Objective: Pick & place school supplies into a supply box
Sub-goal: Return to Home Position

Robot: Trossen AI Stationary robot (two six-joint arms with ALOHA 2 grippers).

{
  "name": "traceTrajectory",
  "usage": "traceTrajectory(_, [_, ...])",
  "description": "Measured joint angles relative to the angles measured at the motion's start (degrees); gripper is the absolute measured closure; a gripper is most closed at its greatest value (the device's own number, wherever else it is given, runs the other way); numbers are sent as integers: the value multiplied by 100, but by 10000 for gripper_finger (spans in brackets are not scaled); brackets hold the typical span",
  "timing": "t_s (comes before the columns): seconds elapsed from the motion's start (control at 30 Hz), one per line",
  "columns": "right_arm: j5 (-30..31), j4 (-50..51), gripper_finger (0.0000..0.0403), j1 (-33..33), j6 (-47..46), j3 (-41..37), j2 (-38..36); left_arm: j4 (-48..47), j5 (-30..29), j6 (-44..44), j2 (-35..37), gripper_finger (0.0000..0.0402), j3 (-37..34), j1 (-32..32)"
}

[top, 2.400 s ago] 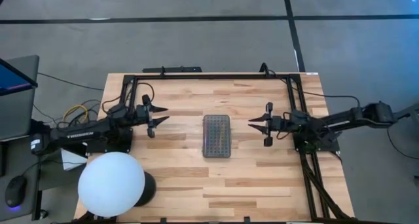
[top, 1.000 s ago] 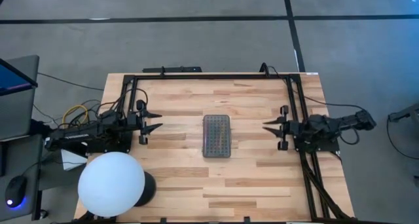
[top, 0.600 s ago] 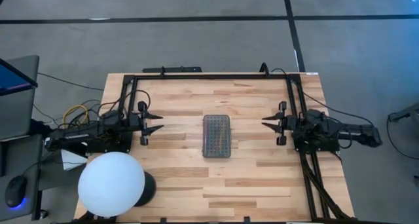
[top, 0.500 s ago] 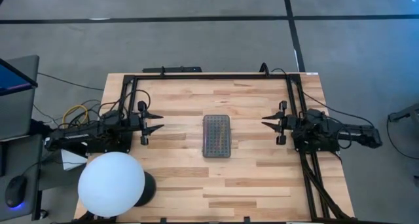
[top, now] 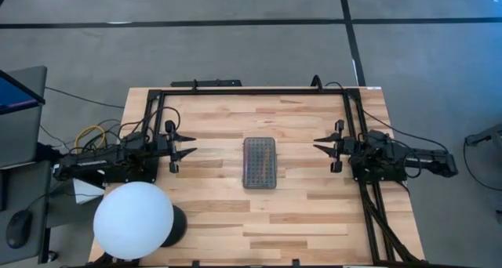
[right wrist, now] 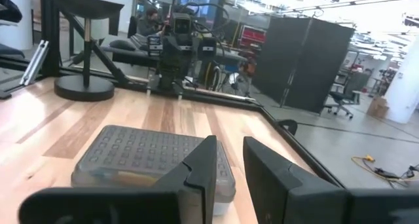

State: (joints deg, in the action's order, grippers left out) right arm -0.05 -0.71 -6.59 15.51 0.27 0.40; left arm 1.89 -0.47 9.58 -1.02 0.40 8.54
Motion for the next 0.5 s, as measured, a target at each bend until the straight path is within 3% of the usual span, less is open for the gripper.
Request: traceTrajectory(0.5, [4,0,332,7,-4,0,0,0,-11,-8,0,249,-2,0])
